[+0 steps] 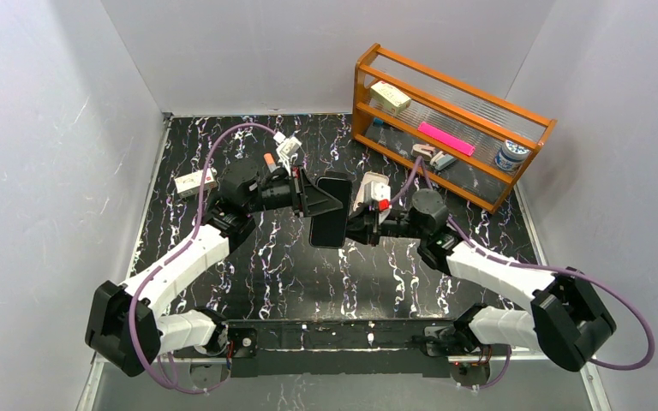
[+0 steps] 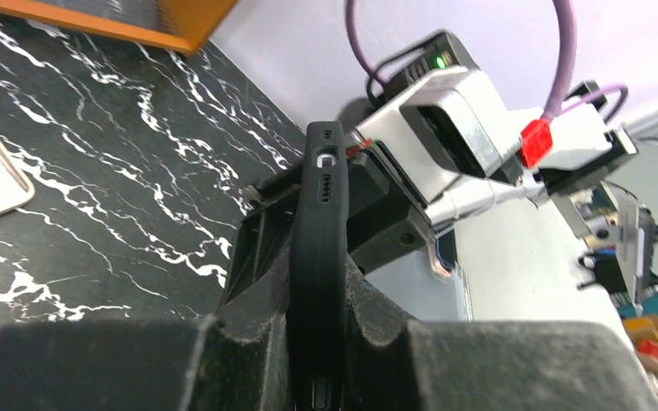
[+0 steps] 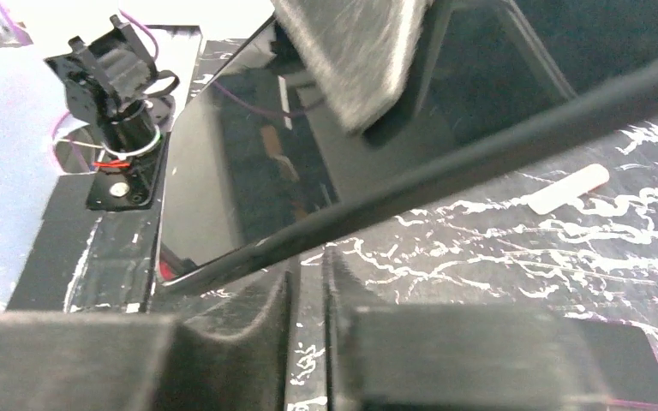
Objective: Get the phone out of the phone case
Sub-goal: Remove the phone case from the phone.
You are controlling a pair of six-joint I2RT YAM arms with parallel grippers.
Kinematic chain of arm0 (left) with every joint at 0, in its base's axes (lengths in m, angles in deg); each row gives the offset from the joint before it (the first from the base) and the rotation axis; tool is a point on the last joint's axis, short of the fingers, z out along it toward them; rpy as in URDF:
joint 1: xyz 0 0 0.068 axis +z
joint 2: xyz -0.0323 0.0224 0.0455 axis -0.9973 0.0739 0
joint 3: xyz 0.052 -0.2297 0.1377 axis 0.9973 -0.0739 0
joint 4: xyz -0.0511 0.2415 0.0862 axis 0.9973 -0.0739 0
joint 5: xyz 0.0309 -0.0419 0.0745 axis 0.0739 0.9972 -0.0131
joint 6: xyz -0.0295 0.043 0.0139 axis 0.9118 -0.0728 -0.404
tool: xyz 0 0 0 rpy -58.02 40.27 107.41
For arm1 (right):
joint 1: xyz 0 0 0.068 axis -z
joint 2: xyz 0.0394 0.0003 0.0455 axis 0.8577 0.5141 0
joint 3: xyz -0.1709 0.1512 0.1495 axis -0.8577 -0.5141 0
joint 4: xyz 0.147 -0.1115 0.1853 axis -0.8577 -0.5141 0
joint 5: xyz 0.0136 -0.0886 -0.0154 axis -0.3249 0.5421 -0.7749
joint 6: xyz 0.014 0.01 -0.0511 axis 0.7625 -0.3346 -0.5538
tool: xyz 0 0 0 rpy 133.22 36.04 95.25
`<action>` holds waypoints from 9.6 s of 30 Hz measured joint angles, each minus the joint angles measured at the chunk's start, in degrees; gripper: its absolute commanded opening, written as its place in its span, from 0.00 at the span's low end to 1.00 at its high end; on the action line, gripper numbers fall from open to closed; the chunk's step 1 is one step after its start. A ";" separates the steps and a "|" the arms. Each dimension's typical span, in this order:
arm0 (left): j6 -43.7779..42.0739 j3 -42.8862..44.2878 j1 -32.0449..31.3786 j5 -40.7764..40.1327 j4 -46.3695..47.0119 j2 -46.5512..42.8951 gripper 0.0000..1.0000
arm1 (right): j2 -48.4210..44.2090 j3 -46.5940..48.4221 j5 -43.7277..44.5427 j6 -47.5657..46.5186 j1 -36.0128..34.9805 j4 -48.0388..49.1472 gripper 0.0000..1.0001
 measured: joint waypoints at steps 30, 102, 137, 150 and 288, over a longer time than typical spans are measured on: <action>23.98 -19.74 -0.76 -42.40 16.61 -7.37 0.00 | 7.87 -15.89 29.81 47.60 -9.84 36.87 0.71; 34.01 -22.49 -5.09 -48.28 22.56 -10.78 0.00 | 13.84 -12.20 28.11 43.52 -11.78 48.37 0.58; 37.79 -22.49 -5.03 -51.01 22.71 -10.58 0.00 | 13.70 -12.26 36.83 38.86 -13.84 51.15 0.07; 37.75 -22.49 -4.81 -52.50 21.03 -10.58 0.00 | 14.73 -12.46 37.24 40.30 -12.68 51.12 0.02; 27.63 -11.69 6.62 -2.71 38.23 1.29 0.00 | -5.27 -1.62 10.97 9.64 -1.64 3.98 0.48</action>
